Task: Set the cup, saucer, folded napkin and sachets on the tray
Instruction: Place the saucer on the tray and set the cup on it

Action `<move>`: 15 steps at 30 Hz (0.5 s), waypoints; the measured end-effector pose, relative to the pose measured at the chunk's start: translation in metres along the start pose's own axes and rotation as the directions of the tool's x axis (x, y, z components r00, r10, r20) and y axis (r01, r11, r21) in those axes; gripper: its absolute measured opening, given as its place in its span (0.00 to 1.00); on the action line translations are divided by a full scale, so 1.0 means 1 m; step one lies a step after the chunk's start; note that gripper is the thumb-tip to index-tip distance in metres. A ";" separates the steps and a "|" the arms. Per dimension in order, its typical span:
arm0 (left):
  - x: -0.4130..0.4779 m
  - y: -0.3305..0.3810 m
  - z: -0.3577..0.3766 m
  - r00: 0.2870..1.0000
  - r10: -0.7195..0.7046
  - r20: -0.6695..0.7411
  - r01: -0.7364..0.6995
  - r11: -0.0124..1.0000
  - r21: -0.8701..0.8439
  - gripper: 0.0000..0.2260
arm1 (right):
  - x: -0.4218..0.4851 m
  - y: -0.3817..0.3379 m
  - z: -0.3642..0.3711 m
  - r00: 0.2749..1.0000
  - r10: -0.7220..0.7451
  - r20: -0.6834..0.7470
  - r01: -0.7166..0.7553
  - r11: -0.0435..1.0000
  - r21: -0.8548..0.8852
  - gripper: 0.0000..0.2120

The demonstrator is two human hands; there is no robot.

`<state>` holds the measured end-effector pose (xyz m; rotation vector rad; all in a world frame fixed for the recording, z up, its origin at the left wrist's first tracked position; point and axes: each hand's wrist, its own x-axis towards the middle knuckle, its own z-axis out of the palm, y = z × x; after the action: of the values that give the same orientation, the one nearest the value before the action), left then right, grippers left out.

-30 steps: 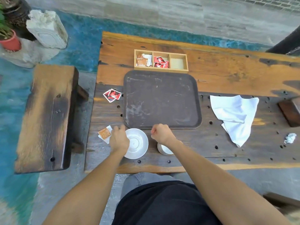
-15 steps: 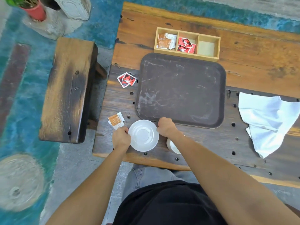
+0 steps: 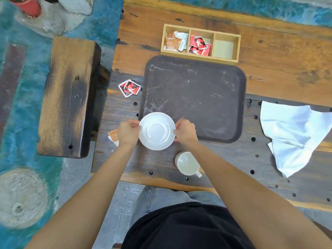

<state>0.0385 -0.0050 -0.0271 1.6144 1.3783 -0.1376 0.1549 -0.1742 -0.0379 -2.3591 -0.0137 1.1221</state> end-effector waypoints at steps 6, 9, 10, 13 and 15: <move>0.020 0.051 0.019 0.999 -0.003 0.047 0.008 0.992 -0.122 0.12 | 0.032 -0.006 -0.035 0.995 0.062 -0.076 -0.049 0.985 0.163 0.10; 0.037 0.073 0.029 0.998 -0.008 0.066 0.017 0.991 -0.131 0.13 | 0.055 -0.013 -0.046 0.994 0.062 -0.093 -0.045 0.982 0.182 0.09; 0.044 0.080 0.031 0.996 -0.004 0.084 0.015 0.991 -0.131 0.13 | 0.062 -0.016 -0.049 0.993 0.064 -0.095 -0.045 0.982 0.185 0.10; 0.064 0.099 0.037 0.986 0.003 0.167 0.022 0.989 -0.149 0.12 | 0.082 -0.028 -0.057 0.993 0.062 -0.101 -0.041 0.979 0.199 0.09; 0.079 0.111 0.040 0.982 -0.013 0.191 0.043 0.986 -0.158 0.11 | 0.097 -0.037 -0.061 0.993 0.058 -0.106 -0.035 0.978 0.205 0.11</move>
<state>0.1744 0.0344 -0.0325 1.4101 1.2339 -0.1862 0.2706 -0.1482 -0.0593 -2.2448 0.1877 0.9629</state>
